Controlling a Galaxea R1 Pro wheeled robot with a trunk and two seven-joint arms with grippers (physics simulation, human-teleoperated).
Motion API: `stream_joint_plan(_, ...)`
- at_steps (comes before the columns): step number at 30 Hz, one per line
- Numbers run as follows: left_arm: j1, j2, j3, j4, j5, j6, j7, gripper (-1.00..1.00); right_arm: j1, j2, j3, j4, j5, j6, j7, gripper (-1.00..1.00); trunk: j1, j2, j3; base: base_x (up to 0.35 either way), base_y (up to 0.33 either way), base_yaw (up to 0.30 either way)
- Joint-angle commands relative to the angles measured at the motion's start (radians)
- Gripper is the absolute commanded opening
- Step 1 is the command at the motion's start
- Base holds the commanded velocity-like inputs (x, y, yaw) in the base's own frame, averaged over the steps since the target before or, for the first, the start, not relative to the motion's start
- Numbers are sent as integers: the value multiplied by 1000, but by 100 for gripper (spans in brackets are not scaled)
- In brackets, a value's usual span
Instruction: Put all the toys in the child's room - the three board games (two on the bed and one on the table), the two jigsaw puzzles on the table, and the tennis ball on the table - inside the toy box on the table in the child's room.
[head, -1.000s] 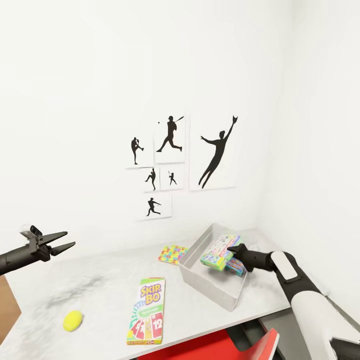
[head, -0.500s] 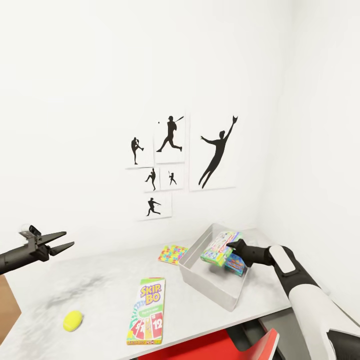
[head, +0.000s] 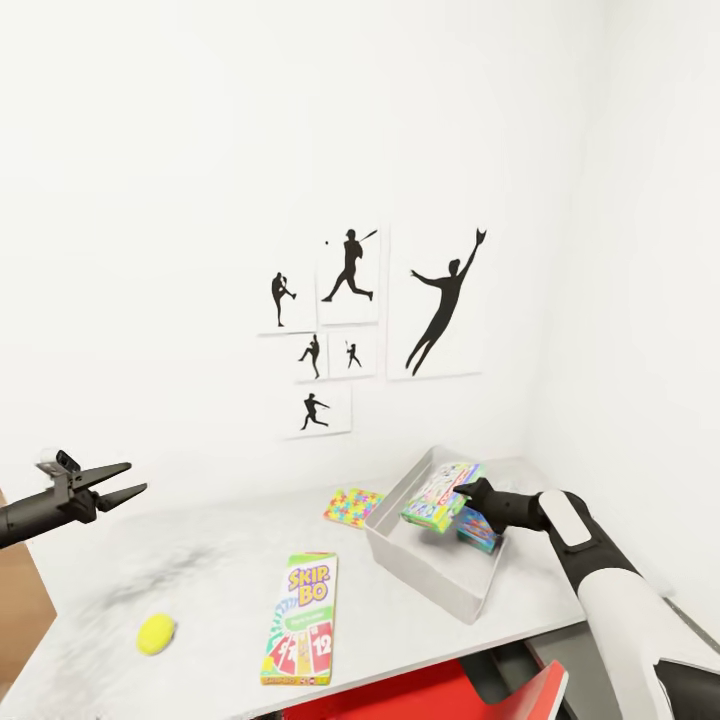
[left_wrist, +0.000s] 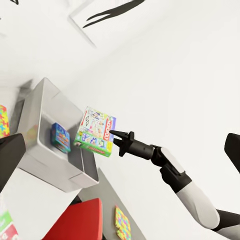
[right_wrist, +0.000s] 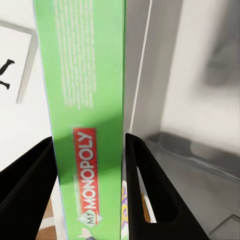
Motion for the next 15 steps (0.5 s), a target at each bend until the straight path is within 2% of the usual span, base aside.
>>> stream_joint_plan(1,0,0,-1,0,0,11,-4,100,0,0,-3,0,-1,5,-1,-100,0,-1,-2,0,0,182)
stream_joint_plan(9,0,0,-1,0,2,13,-4,100,0,-2,-5,1,-3,4,1,-100,0,-1,-11,0,0,187)
stream_joint_plan(15,1,0,-1,0,2,13,-4,100,2,-7,-10,6,-7,4,1,-100,0,-1,-13,0,0,30)
